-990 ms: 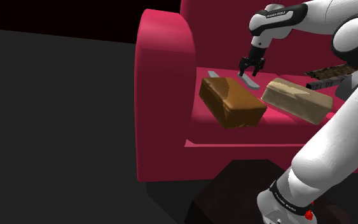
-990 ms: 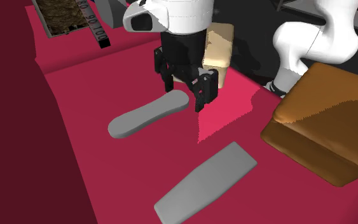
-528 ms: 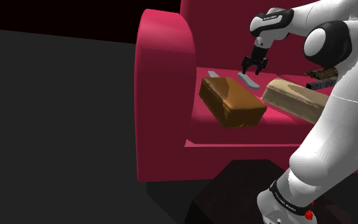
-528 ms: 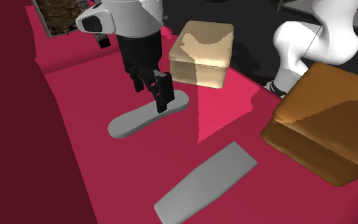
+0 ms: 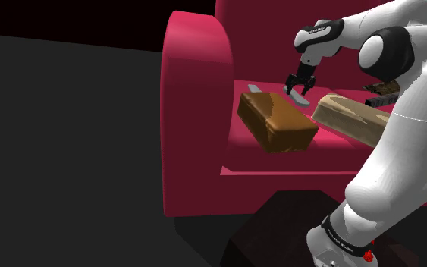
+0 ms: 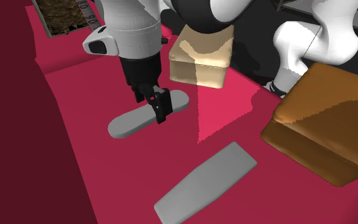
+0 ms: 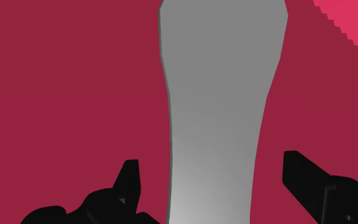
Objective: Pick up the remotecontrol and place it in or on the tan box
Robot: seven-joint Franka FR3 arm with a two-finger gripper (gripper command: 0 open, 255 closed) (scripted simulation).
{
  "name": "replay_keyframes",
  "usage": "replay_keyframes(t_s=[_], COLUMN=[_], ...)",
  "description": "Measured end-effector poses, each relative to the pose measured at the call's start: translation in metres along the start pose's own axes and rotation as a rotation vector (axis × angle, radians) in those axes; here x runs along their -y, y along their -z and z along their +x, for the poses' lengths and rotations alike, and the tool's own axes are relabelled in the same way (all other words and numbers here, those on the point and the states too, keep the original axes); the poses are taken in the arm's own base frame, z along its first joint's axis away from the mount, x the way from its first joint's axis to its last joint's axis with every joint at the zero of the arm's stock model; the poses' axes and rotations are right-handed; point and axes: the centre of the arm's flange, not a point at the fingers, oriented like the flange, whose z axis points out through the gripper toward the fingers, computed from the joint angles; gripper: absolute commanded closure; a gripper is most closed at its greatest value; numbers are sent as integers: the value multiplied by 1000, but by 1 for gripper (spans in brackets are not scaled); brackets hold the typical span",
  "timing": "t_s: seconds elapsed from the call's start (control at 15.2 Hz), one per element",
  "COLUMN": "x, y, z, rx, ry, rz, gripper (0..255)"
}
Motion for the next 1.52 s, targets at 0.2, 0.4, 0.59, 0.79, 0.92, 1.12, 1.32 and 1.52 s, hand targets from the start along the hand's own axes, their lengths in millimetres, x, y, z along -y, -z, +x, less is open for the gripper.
replay_keyframes(t_s=[0.2, 0.4, 0.59, 0.79, 0.92, 1.12, 1.32, 1.52], x=[0, 0, 0, 0, 0, 1, 0, -1], y=[-1, -1, -1, -1, -1, 1, 15, 30], z=[0, 0, 0, 0, 0, 0, 0, 1], rx=[0, -1, -1, -1, -1, 0, 0, -1], ry=[0, 0, 0, 0, 0, 0, 0, 0], rz=[0, 0, 0, 0, 0, 0, 0, 0], gripper=[0, 255, 255, 255, 255, 255, 255, 255])
